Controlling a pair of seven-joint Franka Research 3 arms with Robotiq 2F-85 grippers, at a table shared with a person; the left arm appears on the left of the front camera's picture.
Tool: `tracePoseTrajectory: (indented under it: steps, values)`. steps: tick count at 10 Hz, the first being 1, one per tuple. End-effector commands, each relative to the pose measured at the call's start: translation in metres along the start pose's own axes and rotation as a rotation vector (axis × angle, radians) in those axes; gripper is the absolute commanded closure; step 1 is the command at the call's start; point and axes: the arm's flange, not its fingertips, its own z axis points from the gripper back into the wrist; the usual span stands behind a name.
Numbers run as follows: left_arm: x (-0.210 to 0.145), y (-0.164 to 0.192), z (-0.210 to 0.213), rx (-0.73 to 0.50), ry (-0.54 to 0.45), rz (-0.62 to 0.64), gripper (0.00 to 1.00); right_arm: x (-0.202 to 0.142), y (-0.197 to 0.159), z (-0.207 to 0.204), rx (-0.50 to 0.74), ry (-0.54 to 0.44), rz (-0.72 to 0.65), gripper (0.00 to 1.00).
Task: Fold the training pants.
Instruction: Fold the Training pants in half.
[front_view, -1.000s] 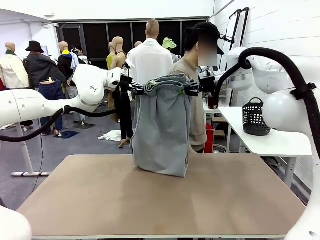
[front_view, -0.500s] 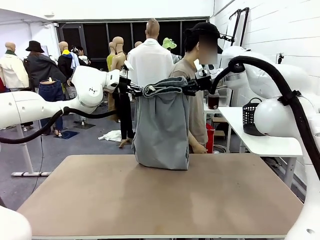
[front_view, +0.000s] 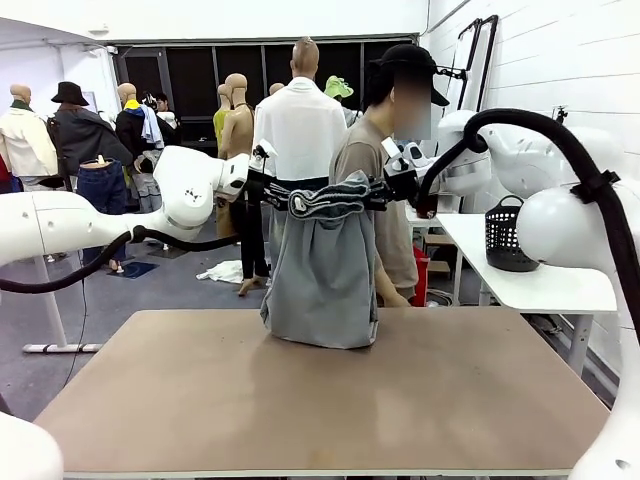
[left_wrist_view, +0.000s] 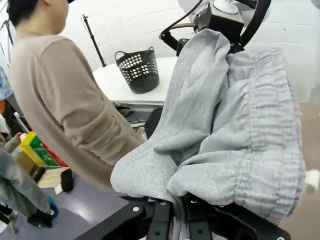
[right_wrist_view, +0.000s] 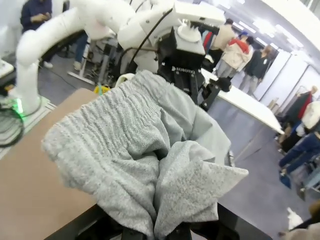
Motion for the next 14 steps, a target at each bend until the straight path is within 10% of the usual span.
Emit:
tracePoseTrajectory:
  steps: [1,14]
  values:
    - [-0.002,-0.022,0.009,-0.074,-0.012,0.097,1.00,0.011,0.034,-0.004,-0.018,-0.059,-0.102,1.00]
    - [-0.074,-0.083,0.022,-0.155,0.129,0.405,1.00,-0.033,0.112,-0.040,0.026,-0.062,-0.403,1.00]
